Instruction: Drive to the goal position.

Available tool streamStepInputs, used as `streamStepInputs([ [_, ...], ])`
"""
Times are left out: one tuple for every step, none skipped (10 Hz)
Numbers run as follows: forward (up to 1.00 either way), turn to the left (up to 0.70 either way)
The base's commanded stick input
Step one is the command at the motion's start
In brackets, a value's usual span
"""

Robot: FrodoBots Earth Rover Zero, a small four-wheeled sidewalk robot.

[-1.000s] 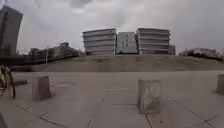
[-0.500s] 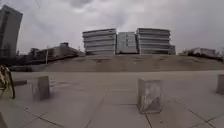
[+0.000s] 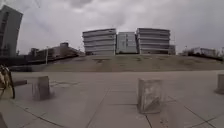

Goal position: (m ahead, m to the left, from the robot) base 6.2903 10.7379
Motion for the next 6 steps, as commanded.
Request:
streamStepInputs([
  [0.04,0.00],
  [0.04,0.00],
  [0.04,0.00],
  [0.04,0.00],
  [0.05,0.00],
  [0.05,0.00],
])
